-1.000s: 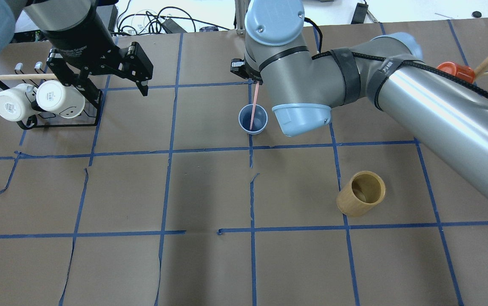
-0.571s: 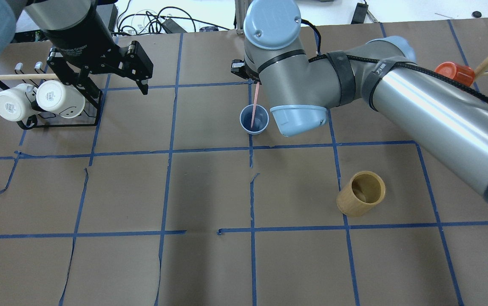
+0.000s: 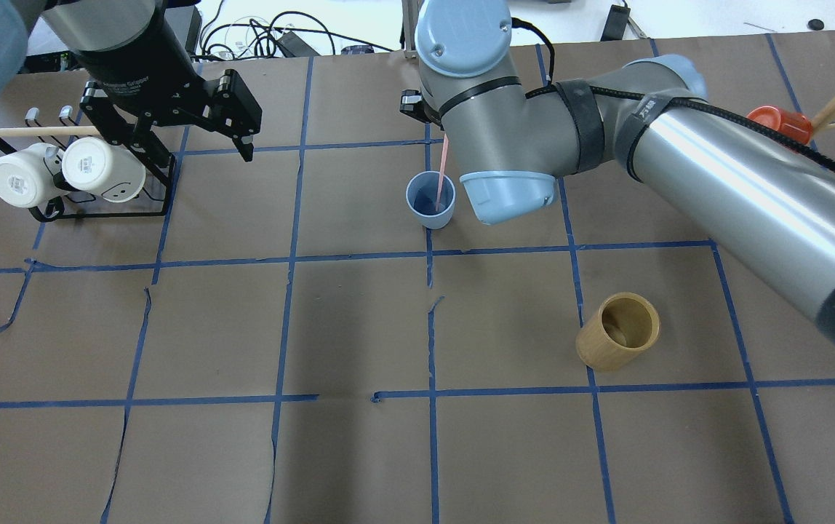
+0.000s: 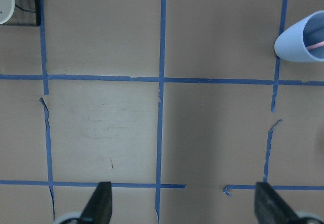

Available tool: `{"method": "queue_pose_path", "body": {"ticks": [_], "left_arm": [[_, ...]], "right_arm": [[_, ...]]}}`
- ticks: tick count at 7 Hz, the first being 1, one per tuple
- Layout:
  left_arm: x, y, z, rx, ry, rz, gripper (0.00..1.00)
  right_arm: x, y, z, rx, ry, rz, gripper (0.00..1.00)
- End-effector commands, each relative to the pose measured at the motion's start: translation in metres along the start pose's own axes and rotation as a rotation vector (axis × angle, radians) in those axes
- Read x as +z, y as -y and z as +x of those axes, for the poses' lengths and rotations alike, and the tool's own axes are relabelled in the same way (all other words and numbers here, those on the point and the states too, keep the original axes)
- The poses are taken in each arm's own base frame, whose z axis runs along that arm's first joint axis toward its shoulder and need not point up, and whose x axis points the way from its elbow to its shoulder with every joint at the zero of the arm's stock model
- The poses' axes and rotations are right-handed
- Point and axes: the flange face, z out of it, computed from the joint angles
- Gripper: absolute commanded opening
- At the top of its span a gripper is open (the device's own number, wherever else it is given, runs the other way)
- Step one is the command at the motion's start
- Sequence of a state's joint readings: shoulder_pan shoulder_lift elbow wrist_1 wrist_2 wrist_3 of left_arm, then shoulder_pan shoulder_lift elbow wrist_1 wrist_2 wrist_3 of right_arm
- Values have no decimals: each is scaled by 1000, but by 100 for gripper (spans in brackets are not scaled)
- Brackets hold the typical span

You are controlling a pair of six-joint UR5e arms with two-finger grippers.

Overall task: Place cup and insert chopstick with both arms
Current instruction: 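Lower the pink chopstick into the blue cup with the right gripper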

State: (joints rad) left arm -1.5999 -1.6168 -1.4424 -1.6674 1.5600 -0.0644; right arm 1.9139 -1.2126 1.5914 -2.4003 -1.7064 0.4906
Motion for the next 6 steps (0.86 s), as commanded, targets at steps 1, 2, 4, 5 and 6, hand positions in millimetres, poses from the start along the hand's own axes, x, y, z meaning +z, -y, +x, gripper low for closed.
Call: {"method": "queue_pose_path", "body": {"ticks": [1, 2, 4, 5, 6], "left_arm": [[0, -1, 0, -2, 0, -1, 100], [-1, -1, 0, -2, 2, 1, 100], [-2, -1, 0, -1, 1, 2, 100], [-1, -1, 0, -2, 0, 0, 100], [-1, -1, 0, -2, 0, 0, 100]], "right_arm": [[6, -6, 2, -2, 0, 1, 0], [7, -6, 2, 2, 0, 2, 0], [15, -13, 4, -3, -8, -7, 10], [16, -12, 6, 0, -21, -2, 66], [14, -12, 5, 5, -20, -6, 76]]}}
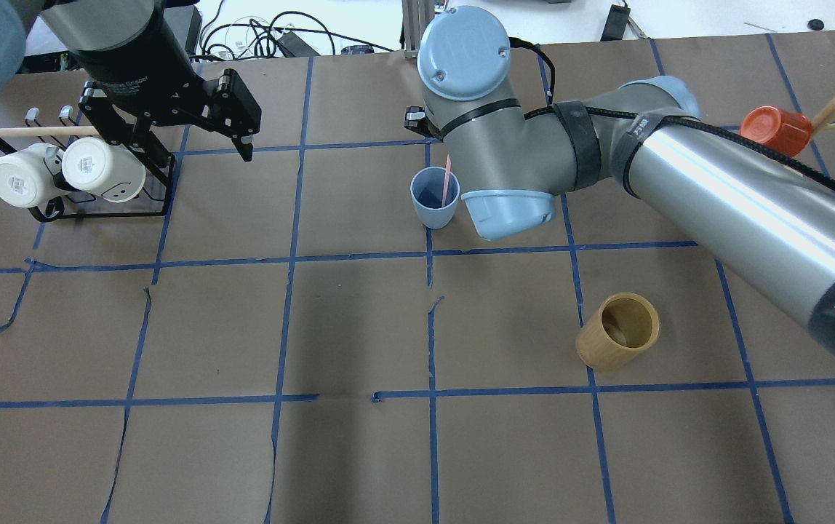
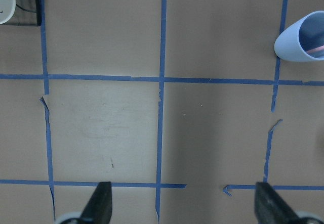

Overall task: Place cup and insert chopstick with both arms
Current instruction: 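Lower the pink chopstick into the blue cup with the right gripper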

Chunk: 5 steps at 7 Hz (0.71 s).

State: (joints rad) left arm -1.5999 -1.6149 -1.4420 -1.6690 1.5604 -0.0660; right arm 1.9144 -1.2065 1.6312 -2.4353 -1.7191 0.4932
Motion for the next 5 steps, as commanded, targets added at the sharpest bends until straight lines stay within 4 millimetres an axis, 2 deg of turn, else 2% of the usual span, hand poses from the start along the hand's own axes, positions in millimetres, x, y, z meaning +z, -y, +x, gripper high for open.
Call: {"method": "queue_pose_path", "body": {"ticks": [1, 3, 4, 5], "left_arm": [[1, 1, 0, 2, -3, -1, 100], [2, 1, 0, 2, -3, -2, 100], [2, 2, 0, 0, -3, -2, 100], [1, 2, 0, 0, -3, -1, 100]], "right_arm": [[-7, 4, -2, 4, 13, 4, 81], [-42, 37, -10, 3, 32, 31, 84], [-68, 60, -12, -11, 22, -18, 84], [-87, 80, 4, -57, -18, -112, 84]]}}
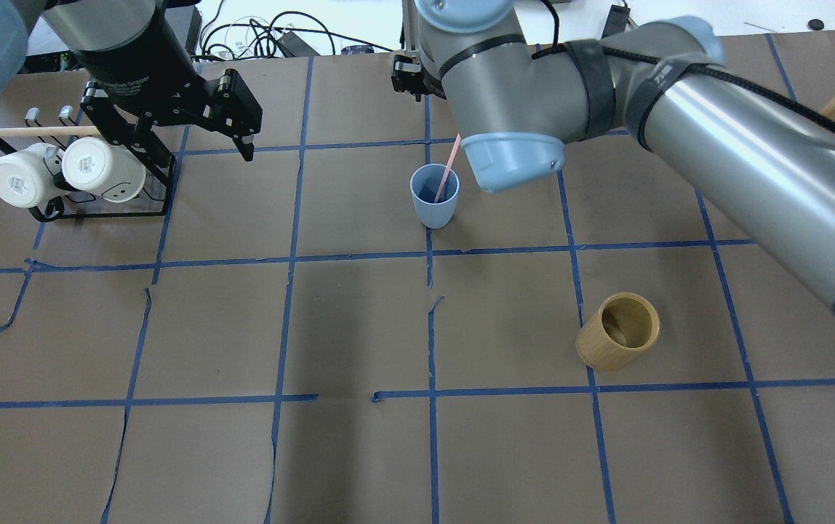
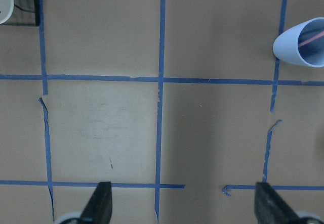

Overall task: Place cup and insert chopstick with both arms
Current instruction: 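Open the right gripper and raise it away from the cup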

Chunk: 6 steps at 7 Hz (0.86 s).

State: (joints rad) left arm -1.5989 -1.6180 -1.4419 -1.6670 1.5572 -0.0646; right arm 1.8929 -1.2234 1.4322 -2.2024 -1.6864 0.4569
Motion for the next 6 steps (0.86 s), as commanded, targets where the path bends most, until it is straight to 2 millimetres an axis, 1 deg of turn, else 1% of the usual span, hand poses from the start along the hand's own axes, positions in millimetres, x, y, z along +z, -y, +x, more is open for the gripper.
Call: {"method": "queue_pose_path", "body": {"ticks": [1, 2, 3, 4, 6], "left_arm": [[0, 0, 0, 0, 0, -1, 100], [0, 0, 0, 0, 1, -1, 100], [-1, 0, -1, 0, 3, 1, 100], [-1, 0, -2, -5, 1, 2, 100], [-1, 0, -3, -5, 1, 3, 100]], "right_arm": [[-53, 31, 51, -125, -39, -188, 85], [-76, 37, 107, -164, -20, -307, 85], [-104, 30, 151, -213, -17, -399, 86], [-125, 16, 170, -306, 5, -427, 100], [-116, 11, 174, -324, 9, -392, 100]]}}
